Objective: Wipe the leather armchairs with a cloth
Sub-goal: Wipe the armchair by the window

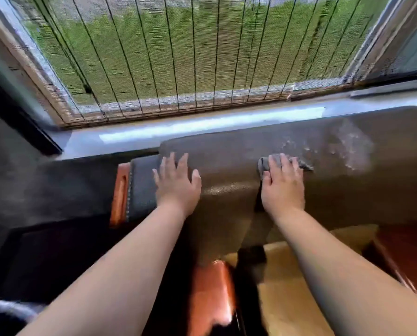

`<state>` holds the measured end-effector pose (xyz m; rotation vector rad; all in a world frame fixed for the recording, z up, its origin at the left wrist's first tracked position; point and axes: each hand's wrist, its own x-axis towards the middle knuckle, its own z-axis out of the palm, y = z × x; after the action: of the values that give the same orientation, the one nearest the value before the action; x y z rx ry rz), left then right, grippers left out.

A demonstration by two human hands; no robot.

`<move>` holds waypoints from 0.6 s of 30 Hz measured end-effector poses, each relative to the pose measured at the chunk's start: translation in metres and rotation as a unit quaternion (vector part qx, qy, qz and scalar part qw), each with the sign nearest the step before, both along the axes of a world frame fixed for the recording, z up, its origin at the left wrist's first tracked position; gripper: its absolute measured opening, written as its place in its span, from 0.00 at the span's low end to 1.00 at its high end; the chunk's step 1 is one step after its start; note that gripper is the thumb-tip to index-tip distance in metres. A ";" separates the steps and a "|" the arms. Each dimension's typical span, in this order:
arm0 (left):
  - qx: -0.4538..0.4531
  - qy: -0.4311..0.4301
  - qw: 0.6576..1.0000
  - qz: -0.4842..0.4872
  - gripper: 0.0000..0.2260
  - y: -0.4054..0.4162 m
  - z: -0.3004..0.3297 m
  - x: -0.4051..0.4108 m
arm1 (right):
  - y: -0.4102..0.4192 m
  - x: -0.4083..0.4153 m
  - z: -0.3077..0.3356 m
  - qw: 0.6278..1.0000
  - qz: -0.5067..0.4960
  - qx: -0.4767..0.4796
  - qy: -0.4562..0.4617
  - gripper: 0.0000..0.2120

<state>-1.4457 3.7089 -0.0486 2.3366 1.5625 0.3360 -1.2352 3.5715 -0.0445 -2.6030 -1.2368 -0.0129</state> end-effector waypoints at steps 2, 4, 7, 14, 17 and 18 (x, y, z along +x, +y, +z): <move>0.008 0.017 0.997 -0.071 0.27 -0.007 0.004 0.042 | 0.004 -0.025 -0.001 0.994 0.106 0.008 -0.009 0.25; -0.005 0.031 0.994 -0.101 0.27 -0.009 0.003 0.077 | 0.001 -0.036 -0.007 0.958 0.287 0.000 -0.020 0.26; 0.040 0.096 0.990 -0.090 0.30 -0.012 -0.010 0.095 | -0.008 0.034 -0.004 0.956 0.288 -0.012 -0.061 0.24; 0.134 0.079 0.986 -0.062 0.34 -0.021 -0.021 0.094 | -0.012 0.108 -0.006 0.999 -0.002 0.055 0.000 0.21; 0.161 0.061 0.983 -0.060 0.34 -0.021 -0.021 0.095 | 0.001 0.048 -0.013 0.969 0.237 0.072 -0.018 0.22; 0.167 0.057 0.982 -0.060 0.33 -0.021 -0.021 0.094 | 0.002 0.044 -0.013 0.952 0.302 0.051 -0.013 0.23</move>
<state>-1.3514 3.6877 -0.0699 2.7365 1.5038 0.4752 -1.1911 3.5731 -0.0571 -2.0430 -1.9300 0.0037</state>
